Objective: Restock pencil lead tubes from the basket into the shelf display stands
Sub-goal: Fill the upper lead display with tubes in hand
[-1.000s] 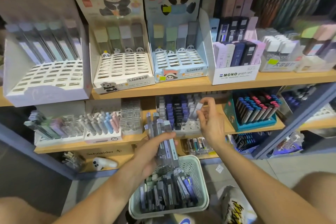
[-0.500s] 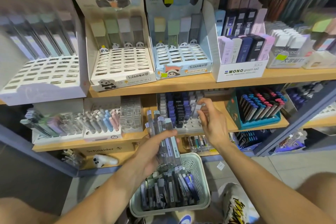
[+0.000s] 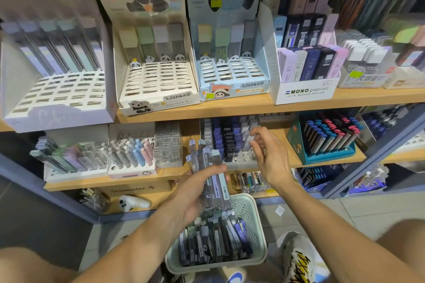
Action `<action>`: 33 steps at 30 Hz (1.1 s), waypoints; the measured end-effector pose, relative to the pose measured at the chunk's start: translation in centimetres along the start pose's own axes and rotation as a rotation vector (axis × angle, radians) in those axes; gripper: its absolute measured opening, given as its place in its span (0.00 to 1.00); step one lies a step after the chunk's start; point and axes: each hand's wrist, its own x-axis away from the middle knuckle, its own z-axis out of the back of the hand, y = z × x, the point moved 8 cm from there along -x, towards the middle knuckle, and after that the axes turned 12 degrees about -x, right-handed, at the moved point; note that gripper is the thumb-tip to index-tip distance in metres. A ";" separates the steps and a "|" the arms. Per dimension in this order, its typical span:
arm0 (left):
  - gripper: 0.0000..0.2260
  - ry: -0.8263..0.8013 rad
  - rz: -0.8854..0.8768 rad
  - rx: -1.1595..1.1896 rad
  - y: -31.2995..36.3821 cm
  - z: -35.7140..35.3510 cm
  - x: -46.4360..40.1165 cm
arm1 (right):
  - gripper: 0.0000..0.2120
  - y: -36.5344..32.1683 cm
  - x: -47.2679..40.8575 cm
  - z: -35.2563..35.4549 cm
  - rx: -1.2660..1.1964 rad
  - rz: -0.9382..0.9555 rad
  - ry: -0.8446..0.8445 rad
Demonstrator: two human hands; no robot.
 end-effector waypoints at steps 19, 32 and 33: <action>0.29 -0.010 0.012 0.008 0.3 -0.2 0.6 | 0.15 -2.4 0.7 0.2 0.131 -0.120 0.102; 0.22 -0.047 -0.051 0.110 1.5 1.5 3.9 | 0.15 -11.8 5.7 -3.2 -0.629 -0.602 -0.308; 0.20 -0.055 -0.060 0.120 1.7 1.8 4.6 | 0.16 -12.6 5.7 -3.4 -0.620 -0.588 -0.318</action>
